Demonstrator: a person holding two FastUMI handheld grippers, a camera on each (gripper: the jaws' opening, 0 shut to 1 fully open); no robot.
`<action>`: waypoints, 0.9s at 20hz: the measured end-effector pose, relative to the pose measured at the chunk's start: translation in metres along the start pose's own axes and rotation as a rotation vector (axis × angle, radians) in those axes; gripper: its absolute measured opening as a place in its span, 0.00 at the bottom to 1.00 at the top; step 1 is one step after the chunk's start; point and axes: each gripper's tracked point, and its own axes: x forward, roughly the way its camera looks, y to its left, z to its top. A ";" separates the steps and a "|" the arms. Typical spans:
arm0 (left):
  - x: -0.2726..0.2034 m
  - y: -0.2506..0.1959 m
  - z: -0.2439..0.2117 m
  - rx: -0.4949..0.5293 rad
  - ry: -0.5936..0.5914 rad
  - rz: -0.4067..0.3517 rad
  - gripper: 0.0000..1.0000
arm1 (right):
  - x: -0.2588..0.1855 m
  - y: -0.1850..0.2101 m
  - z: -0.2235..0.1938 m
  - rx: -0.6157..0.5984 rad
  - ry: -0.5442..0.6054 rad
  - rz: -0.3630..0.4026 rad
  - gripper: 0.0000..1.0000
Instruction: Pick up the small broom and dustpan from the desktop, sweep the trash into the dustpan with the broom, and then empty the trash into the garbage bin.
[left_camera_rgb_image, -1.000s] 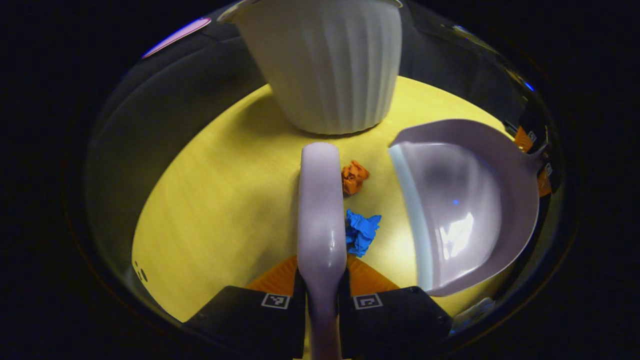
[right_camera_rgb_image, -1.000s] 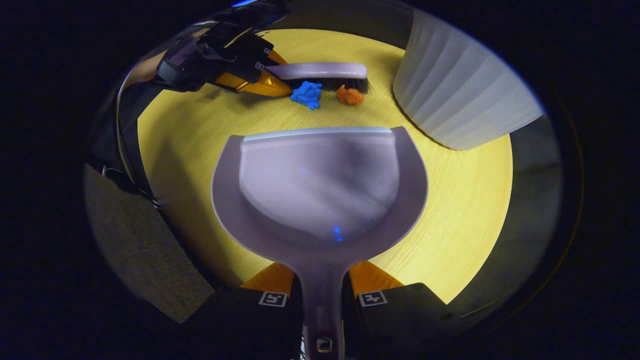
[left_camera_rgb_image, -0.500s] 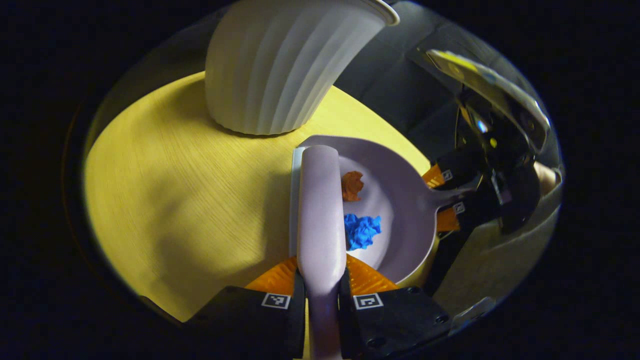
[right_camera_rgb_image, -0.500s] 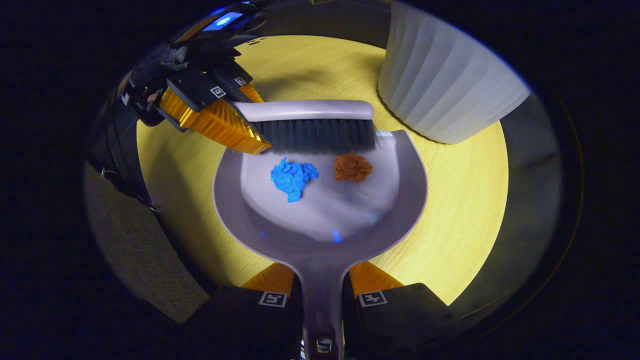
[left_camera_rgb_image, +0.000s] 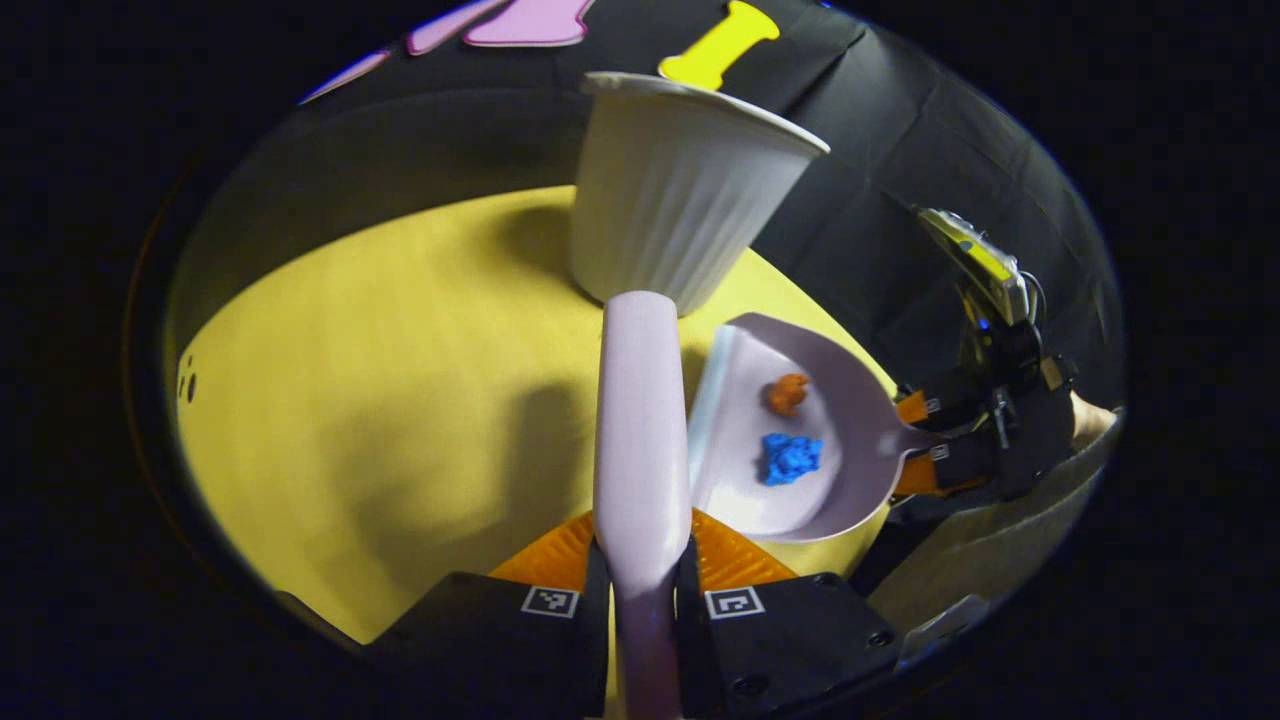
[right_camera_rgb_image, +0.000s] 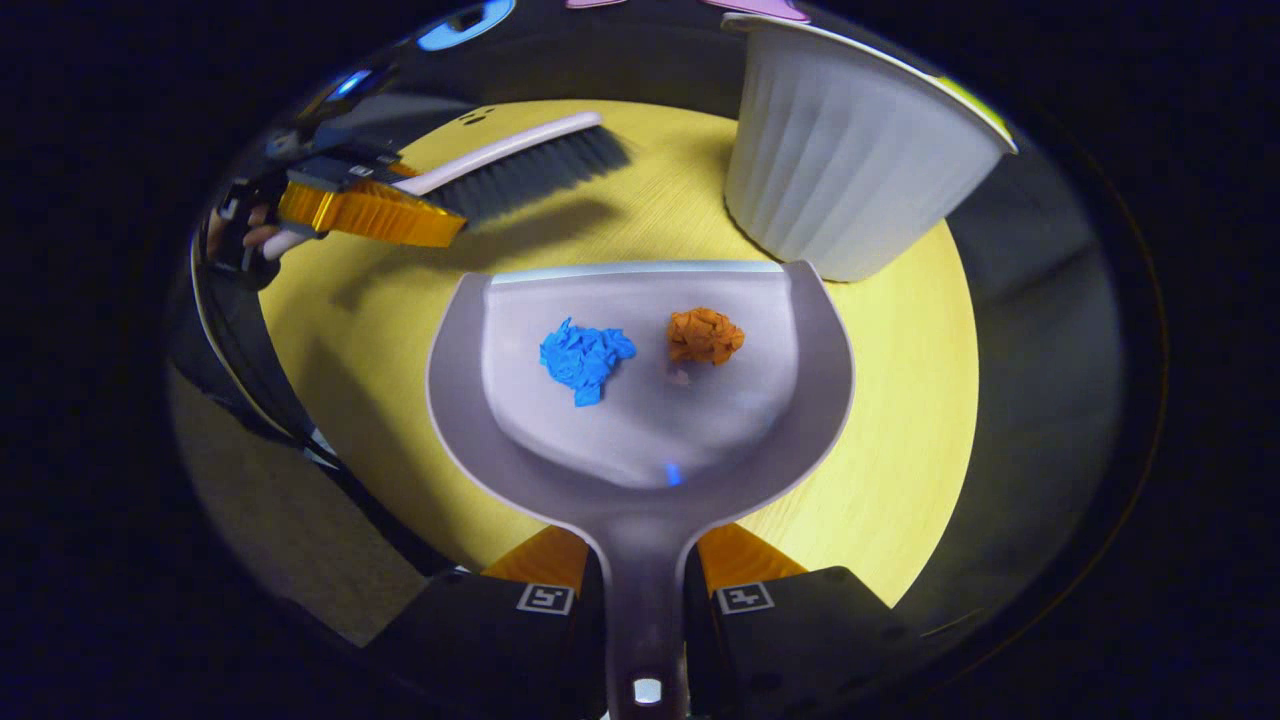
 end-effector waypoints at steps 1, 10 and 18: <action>-0.001 0.013 -0.009 -0.003 -0.015 0.034 0.31 | -0.004 0.000 0.001 0.032 -0.002 -0.014 0.37; -0.026 0.088 -0.101 -0.012 0.022 0.150 0.31 | -0.064 0.003 0.025 0.182 -0.101 -0.191 0.37; -0.033 0.091 -0.136 -0.059 0.021 0.103 0.32 | -0.064 0.001 0.027 0.232 -0.163 -0.364 0.32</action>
